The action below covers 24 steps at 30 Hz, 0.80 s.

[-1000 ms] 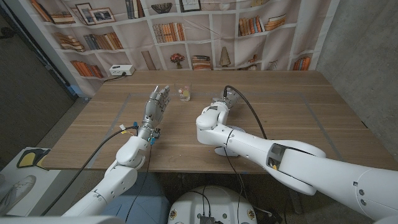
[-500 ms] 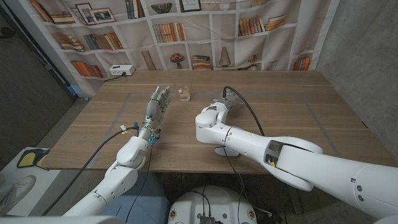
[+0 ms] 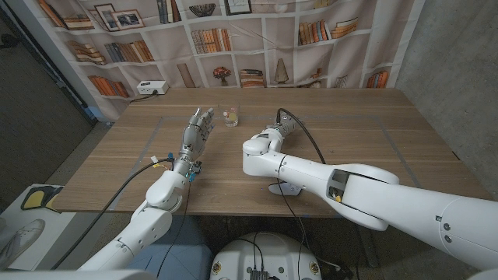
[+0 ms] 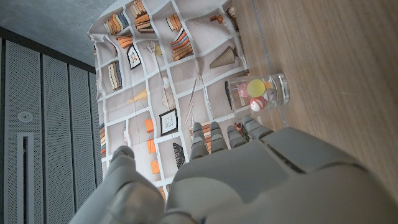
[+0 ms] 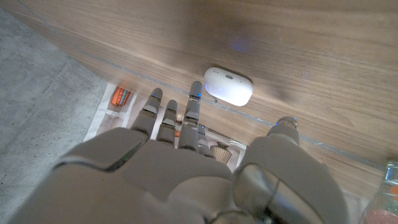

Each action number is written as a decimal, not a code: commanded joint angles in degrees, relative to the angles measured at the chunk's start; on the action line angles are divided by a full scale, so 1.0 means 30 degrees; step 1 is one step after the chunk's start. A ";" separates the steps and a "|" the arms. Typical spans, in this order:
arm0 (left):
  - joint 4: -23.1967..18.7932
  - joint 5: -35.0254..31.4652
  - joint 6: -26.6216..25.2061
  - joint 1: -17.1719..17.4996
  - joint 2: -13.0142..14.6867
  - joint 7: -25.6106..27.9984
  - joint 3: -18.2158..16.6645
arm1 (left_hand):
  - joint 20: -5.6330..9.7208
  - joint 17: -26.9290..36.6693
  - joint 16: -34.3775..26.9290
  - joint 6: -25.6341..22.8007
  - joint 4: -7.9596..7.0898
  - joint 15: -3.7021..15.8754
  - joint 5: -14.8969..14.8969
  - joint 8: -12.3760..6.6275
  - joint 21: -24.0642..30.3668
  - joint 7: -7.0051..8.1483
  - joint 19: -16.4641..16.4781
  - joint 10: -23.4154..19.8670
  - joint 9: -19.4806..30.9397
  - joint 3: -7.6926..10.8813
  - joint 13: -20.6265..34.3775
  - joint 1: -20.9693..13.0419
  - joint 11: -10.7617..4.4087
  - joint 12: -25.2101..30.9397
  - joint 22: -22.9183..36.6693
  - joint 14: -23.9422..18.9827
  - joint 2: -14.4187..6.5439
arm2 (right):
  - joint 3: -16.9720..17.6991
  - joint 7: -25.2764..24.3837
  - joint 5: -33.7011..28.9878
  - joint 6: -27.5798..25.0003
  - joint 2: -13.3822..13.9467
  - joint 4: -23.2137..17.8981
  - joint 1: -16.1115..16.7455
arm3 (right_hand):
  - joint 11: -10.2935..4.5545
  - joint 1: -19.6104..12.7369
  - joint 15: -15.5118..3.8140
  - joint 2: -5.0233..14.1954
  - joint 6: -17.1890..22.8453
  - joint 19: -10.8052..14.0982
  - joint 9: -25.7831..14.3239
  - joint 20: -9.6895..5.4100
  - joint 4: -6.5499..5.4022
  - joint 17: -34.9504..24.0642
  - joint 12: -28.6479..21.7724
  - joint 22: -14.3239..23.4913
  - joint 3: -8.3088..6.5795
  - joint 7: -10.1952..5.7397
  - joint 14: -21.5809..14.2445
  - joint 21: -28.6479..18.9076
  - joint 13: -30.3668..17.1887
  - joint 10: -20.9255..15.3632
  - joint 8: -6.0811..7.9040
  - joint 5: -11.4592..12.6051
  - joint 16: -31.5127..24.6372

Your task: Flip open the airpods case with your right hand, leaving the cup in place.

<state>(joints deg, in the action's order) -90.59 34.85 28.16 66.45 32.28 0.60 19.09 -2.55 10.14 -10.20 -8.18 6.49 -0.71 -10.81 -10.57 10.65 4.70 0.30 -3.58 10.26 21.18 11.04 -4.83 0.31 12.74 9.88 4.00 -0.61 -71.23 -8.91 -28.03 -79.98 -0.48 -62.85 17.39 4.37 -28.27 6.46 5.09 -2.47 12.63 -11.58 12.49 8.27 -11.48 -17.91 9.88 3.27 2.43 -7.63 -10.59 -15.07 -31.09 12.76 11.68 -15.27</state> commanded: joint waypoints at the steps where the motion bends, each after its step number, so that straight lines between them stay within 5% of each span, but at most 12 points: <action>1: -0.0264 0.0048 -0.0126 0.0148 0.0088 0.0069 -0.0042 | -0.0014 -0.0008 -0.0069 0.0005 0.0053 0.0057 -0.0080 -0.0100 0.0106 -0.0083 -0.0087 -0.0190 0.0064 0.0070 0.0062 -0.0145 -0.0030 -0.0050 0.0044 0.0196 -0.0135 | -0.0308 -0.1006 0.1120 -0.0001 -0.0251 0.0775 -0.0320 | -0.0065 -0.0450 -0.0025 0.0047 -0.0062 -0.0084 -0.0057 -0.0023 0.0101 -0.0034 -0.0003 0.0022 -0.0269 -0.0021 -0.0239 -0.0039 -0.0100 -0.0292 0.0047 -0.0093 -0.0122; 24: -0.0102 0.0098 -0.0102 -0.0054 0.0013 -0.0126 0.0037 | -0.0029 -0.0005 -0.0085 -0.0027 0.0142 0.0055 -0.0038 -0.0109 0.0117 -0.0114 -0.0079 -0.0244 0.0063 0.0082 0.0066 -0.0214 -0.0006 -0.0039 0.0047 0.0184 -0.0126 | -0.1071 -0.3443 0.4153 0.0367 -0.0641 0.2365 -0.1058 | -0.0482 -0.1494 -0.0404 0.0376 0.0097 0.0116 -0.0054 -0.0047 0.0312 -0.0015 -0.0136 0.0029 -0.0817 0.0187 -0.0820 -0.0135 -0.0215 -0.0954 0.0085 -0.0184 -0.0283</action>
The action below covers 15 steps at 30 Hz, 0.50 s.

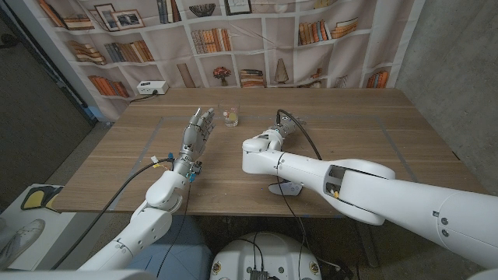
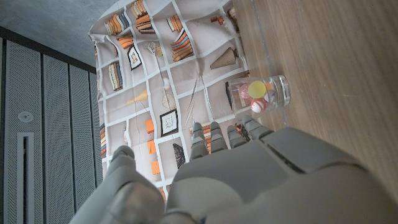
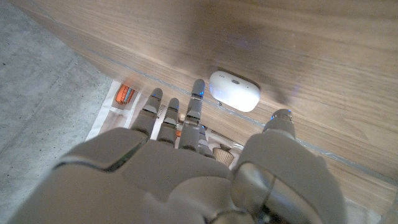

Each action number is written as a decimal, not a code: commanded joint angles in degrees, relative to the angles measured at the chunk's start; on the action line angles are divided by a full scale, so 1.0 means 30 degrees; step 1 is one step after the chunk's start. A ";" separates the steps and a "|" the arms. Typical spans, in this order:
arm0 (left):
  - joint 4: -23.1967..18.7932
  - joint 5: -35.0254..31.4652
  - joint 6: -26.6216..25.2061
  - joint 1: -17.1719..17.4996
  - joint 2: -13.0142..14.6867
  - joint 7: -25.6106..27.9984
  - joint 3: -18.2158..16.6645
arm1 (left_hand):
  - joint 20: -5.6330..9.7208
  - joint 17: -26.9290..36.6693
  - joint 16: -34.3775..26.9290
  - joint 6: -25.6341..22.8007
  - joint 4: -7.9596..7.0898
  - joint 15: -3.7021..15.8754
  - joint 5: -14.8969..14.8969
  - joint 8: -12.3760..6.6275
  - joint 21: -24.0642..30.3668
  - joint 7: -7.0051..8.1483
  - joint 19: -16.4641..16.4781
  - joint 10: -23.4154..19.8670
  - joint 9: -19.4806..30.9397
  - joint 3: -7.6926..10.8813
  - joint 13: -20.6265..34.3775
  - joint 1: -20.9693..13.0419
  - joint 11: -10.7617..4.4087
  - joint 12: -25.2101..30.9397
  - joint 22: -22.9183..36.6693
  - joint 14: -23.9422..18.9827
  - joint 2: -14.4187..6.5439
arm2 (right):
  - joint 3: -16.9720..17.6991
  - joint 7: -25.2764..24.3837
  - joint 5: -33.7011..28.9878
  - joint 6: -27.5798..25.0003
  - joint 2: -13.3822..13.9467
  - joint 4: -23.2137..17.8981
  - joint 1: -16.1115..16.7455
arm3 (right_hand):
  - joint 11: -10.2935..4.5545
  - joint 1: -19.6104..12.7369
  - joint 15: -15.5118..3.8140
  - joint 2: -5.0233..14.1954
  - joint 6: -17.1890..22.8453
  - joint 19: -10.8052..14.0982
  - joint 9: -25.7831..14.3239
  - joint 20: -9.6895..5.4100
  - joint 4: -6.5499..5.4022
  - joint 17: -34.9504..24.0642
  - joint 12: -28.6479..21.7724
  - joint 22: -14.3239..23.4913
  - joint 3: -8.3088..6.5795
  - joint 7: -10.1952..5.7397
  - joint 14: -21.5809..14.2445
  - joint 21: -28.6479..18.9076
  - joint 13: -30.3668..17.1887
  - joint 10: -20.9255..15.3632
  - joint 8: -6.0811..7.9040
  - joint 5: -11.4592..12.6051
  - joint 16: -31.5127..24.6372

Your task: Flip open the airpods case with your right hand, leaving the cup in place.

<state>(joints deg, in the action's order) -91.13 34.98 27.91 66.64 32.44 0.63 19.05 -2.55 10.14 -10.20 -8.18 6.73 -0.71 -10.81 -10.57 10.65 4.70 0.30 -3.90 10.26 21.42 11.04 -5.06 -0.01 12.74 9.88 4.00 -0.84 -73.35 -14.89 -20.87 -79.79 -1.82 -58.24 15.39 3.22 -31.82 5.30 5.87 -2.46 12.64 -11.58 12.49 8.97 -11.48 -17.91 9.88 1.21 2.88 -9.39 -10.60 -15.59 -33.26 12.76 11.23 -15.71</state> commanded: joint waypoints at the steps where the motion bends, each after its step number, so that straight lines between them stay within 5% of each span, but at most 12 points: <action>1: 0.0066 0.0050 -0.0050 -0.0119 -0.0028 -0.0128 0.0054 | -0.0032 -0.0004 -0.0085 -0.0025 0.0066 0.0056 -0.0037 -0.0108 0.0118 -0.0091 -0.0078 -0.0138 0.0063 0.0001 0.0066 -0.0139 0.0090 -0.0039 0.0047 0.0186 -0.0049 | -0.0336 -0.1587 0.1910 0.0302 -0.0270 0.0955 -0.0414 | -0.0134 -0.0370 -0.0113 0.0150 0.0106 0.0129 -0.0054 -0.0046 0.0079 -0.0013 -0.0140 0.0029 -0.0167 0.0036 -0.0292 -0.0139 -0.0053 -0.0262 0.0085 -0.0038 -0.0157; 15: 0.0287 0.0271 0.0028 -0.0244 -0.0177 -0.0329 0.0099 | -0.0029 -0.0001 -0.0093 -0.0019 0.0098 0.0062 -0.0019 -0.0102 0.0120 -0.0120 -0.0081 -0.0178 0.0063 -0.0002 0.0069 -0.0152 0.0053 -0.0030 0.0048 0.0172 -0.0043 | -0.0477 -0.2494 0.3379 0.0656 -0.0539 0.1766 -0.0769 | -0.0412 -0.0833 -0.0397 0.0578 0.0355 0.0287 -0.0061 -0.0050 0.0020 -0.0017 -0.0161 0.0026 -0.0550 -0.0138 -0.0459 -0.0173 -0.0142 -0.0482 0.0133 -0.0071 -0.0185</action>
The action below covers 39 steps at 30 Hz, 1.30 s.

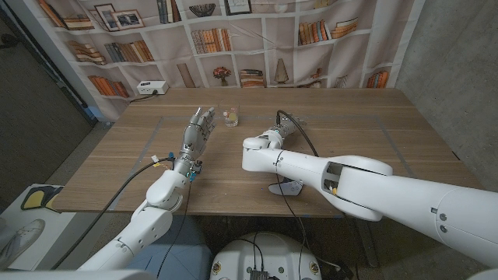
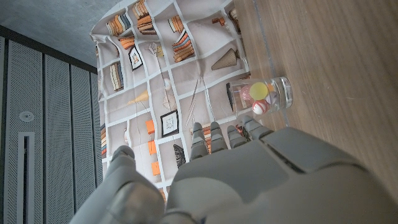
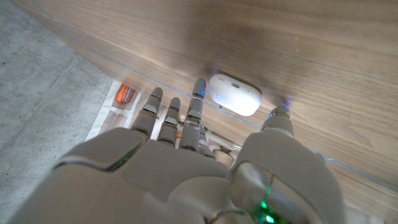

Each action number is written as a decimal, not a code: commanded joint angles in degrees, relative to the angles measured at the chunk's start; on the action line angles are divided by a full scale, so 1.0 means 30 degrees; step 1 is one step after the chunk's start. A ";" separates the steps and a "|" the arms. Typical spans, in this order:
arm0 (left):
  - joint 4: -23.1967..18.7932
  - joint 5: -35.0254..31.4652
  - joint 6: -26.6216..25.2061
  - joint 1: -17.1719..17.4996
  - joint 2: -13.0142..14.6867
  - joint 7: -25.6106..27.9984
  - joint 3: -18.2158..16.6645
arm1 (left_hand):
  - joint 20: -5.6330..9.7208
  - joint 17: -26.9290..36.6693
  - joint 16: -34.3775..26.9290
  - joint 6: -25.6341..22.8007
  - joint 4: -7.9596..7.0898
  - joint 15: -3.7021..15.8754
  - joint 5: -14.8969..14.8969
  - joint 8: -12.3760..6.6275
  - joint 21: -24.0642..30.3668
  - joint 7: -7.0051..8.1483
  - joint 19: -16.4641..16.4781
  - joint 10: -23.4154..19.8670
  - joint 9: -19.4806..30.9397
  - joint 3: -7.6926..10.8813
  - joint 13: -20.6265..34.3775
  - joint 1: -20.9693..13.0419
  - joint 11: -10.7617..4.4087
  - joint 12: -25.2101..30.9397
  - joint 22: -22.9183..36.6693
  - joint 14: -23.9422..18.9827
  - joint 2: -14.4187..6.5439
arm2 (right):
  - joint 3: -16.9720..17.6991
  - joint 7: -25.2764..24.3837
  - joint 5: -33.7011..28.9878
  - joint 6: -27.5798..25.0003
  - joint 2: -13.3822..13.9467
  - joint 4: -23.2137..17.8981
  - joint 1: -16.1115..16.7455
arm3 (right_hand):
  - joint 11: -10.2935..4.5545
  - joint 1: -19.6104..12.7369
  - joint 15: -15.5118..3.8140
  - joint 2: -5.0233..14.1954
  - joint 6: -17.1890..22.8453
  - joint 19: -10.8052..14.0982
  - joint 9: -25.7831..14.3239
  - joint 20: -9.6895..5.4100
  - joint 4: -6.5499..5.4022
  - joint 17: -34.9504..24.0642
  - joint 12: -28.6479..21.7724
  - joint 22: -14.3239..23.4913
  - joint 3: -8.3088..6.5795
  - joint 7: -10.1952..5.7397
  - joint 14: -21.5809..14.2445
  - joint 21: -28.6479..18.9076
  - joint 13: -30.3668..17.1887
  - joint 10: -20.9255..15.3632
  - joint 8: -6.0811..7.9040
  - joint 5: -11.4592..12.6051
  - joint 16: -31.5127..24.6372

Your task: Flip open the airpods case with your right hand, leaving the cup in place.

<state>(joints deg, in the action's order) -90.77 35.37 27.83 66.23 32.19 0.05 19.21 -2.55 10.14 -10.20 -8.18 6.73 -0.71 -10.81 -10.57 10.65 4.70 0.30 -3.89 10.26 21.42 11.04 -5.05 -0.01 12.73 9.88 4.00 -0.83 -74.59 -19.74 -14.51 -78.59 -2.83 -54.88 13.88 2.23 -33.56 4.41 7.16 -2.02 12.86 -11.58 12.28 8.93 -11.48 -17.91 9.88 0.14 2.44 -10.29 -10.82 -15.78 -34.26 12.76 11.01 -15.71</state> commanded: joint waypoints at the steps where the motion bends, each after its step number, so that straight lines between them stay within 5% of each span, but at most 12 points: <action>1: 0.0167 0.0124 0.0044 -0.0109 -0.0098 -0.0111 0.0046 | -0.0031 -0.0001 -0.0096 -0.0022 0.0100 0.0057 -0.0018 -0.0103 0.0120 -0.0111 -0.0082 -0.0191 0.0063 -0.0003 0.0068 -0.0152 0.0060 -0.0025 0.0049 0.0164 -0.0043 | -0.0111 -0.0927 0.1319 0.0284 -0.0239 0.0757 -0.0287 | -0.0089 -0.0285 -0.0134 0.0173 0.0217 0.0221 -0.0062 0.0021 0.0035 -0.0016 -0.0158 0.0025 -0.0219 -0.0003 -0.0171 -0.0100 -0.0083 -0.0149 0.0134 -0.0001 -0.0186; 8: 0.0267 0.0147 0.0033 -0.0201 -0.0135 -0.0202 0.0101 | -0.0042 0.0000 -0.0096 -0.0034 0.0114 0.0058 -0.0011 -0.0107 0.0119 -0.0116 -0.0086 -0.0200 0.0063 -0.0006 0.0069 -0.0155 0.0103 -0.0025 0.0049 0.0165 -0.0039 | 0.0023 -0.1293 0.1749 0.0347 -0.0244 0.0853 -0.0277 | -0.0371 -0.1194 -0.0466 0.0930 0.0330 0.0327 -0.0056 -0.0002 0.0105 -0.0037 -0.0122 0.0016 -0.1004 -0.0243 -0.0225 -0.0102 -0.0200 -0.0218 0.0130 0.0071 -0.0184; 20: 0.0309 0.0145 -0.0029 -0.0255 -0.0188 -0.0156 0.0146 | -0.0024 0.0002 -0.0103 -0.0050 0.0130 0.0058 -0.0002 -0.0109 0.0126 -0.0110 -0.0076 -0.0230 0.0063 -0.0012 0.0071 -0.0152 -0.0010 -0.0019 0.0051 0.0145 -0.0037 | 0.0001 -0.1521 0.2222 0.0575 0.0040 0.0579 -0.0308 | -0.0710 -0.2620 -0.0777 0.1126 0.0453 0.0416 -0.0027 -0.0020 0.0320 -0.0014 -0.0051 0.0002 -0.2033 -0.0505 -0.0258 -0.0085 -0.0353 -0.0278 0.0102 0.0256 -0.0128; 24: 0.0310 0.0146 -0.0026 -0.0240 -0.0195 -0.0148 0.0154 | -0.0029 0.0003 -0.0101 -0.0032 0.0135 0.0069 0.0000 -0.0101 0.0124 -0.0120 -0.0086 -0.0228 0.0063 -0.0015 0.0072 -0.0150 0.0119 -0.0023 0.0051 0.0151 -0.0038 | 0.0052 -0.1566 0.2345 0.0708 -0.0009 0.0706 -0.0323 | -0.0914 -0.4122 -0.1045 0.1125 0.0512 0.0461 -0.0013 -0.0039 0.0443 -0.0005 0.0075 -0.0011 -0.3107 -0.0742 -0.0226 -0.0063 -0.0502 -0.0213 0.0057 0.0566 -0.0059; 39: 0.0344 0.0145 -0.0096 -0.0324 -0.0239 -0.0171 0.0231 | -0.0018 0.0007 -0.0104 -0.0062 0.0145 0.0054 0.0006 -0.0109 0.0132 -0.0139 -0.0070 -0.0251 0.0063 -0.0031 0.0074 -0.0131 0.0090 -0.0020 0.0053 0.0140 -0.0028 | 0.0731 -0.2641 0.2146 0.1002 0.1408 -0.1869 0.0536 | -0.1745 -0.6304 -0.1869 0.1042 0.1087 0.0790 -0.0008 -0.0119 0.0361 -0.0025 0.0008 -0.0032 -0.4584 -0.1379 -0.0606 -0.0115 -0.0802 -0.0836 0.0134 0.0949 -0.0161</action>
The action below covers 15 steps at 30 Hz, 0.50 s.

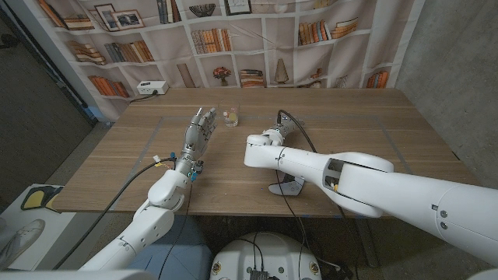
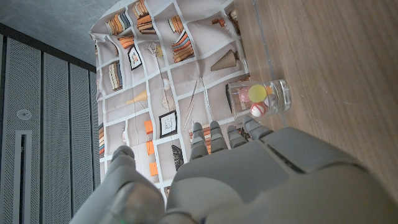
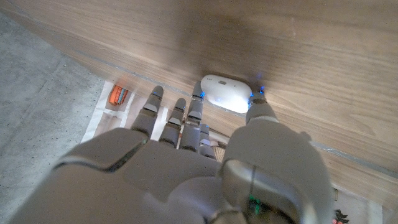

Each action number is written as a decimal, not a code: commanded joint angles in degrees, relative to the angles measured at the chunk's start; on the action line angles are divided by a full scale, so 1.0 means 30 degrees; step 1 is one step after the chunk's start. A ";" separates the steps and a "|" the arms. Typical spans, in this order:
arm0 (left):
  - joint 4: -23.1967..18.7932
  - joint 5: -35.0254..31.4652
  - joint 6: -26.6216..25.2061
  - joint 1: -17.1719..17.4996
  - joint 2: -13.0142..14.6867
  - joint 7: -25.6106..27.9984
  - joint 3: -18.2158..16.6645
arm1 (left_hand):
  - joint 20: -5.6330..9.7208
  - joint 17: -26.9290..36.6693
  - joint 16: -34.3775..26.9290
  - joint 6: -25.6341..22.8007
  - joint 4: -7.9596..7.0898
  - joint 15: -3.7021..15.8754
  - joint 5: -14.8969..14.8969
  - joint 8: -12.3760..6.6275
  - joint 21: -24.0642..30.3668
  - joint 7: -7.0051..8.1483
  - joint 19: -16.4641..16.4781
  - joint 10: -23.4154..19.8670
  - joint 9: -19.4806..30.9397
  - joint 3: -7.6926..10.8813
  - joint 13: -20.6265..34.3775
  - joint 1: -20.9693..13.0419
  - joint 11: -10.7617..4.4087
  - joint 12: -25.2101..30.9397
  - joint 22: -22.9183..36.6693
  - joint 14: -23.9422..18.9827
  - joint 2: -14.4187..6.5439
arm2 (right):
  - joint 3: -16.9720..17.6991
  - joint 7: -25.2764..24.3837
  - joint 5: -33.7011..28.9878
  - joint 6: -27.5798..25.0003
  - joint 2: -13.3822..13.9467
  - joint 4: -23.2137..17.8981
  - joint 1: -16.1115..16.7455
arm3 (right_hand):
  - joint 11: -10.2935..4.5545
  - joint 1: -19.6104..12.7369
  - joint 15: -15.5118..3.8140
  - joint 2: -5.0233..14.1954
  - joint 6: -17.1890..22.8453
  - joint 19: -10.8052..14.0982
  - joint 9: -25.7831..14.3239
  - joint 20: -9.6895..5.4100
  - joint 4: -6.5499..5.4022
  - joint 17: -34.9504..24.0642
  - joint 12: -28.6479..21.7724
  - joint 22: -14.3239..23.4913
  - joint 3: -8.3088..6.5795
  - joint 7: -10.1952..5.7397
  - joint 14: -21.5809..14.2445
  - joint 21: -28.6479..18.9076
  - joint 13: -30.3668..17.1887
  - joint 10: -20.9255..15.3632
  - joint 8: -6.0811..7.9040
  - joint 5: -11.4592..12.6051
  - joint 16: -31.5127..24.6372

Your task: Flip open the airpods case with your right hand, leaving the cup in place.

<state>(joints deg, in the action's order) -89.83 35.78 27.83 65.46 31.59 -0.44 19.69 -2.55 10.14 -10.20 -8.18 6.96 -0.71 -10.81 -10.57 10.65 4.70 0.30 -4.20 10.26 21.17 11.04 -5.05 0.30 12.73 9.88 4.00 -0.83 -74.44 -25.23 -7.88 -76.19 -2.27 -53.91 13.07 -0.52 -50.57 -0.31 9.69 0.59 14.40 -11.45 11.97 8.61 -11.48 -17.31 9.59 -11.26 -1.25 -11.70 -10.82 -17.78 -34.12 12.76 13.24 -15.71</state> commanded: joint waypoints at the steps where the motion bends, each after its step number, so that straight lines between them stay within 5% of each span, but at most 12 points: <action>1: 0.0030 0.0022 -0.0100 -0.0074 -0.0046 -0.0013 0.0075 | -0.0005 0.0007 -0.0106 -0.0061 0.0067 0.0064 0.0007 -0.0108 0.0133 -0.0133 -0.0067 -0.0149 0.0063 0.0051 0.0074 -0.0132 0.0004 -0.0021 0.0054 0.0136 -0.0029 | 0.0690 -0.0794 -0.0061 0.0168 0.1374 -0.2468 0.0841 | -0.0848 -0.0717 -0.0305 0.0200 0.0229 0.0310 -0.0051 -0.0022 0.0462 -0.0028 -0.0205 0.0064 -0.0842 -0.0161 -0.0210 -0.0122 -0.0151 -0.0928 0.0131 0.0222 -0.0194; 15: -0.0087 -0.0105 -0.0119 -0.0145 -0.0042 0.0012 0.0147 | 0.0015 0.0009 -0.0111 -0.0082 0.0074 0.0079 0.0010 -0.0111 0.0140 -0.0118 -0.0052 -0.0165 0.0064 0.0038 0.0076 -0.0113 -0.0098 -0.0022 0.0055 0.0120 -0.0027 | 0.1596 -0.1345 -0.0198 -0.0120 0.3573 -0.7135 0.1736 | -0.0749 -0.1411 -0.0136 -0.0055 0.0461 0.0621 -0.0055 0.0038 0.0386 -0.0034 -0.0340 0.0054 -0.1236 0.0070 -0.0550 -0.0138 -0.0354 -0.1415 0.0107 0.0364 -0.0323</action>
<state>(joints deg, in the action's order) -89.78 35.80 27.65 65.18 31.50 -0.44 19.94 -2.55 10.14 -10.20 -8.39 6.96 -0.71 -10.81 -10.57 10.65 4.50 0.30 -4.19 10.26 21.17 11.04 -5.05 0.30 12.73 9.88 4.00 -0.83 -71.82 -27.81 -7.92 -75.89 3.17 -63.98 16.11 0.20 -53.29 -0.73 8.88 1.46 15.86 -11.46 11.99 7.66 -11.48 -17.73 9.59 -12.21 -1.02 -12.54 -11.03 -18.29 -34.83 12.76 13.86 -16.16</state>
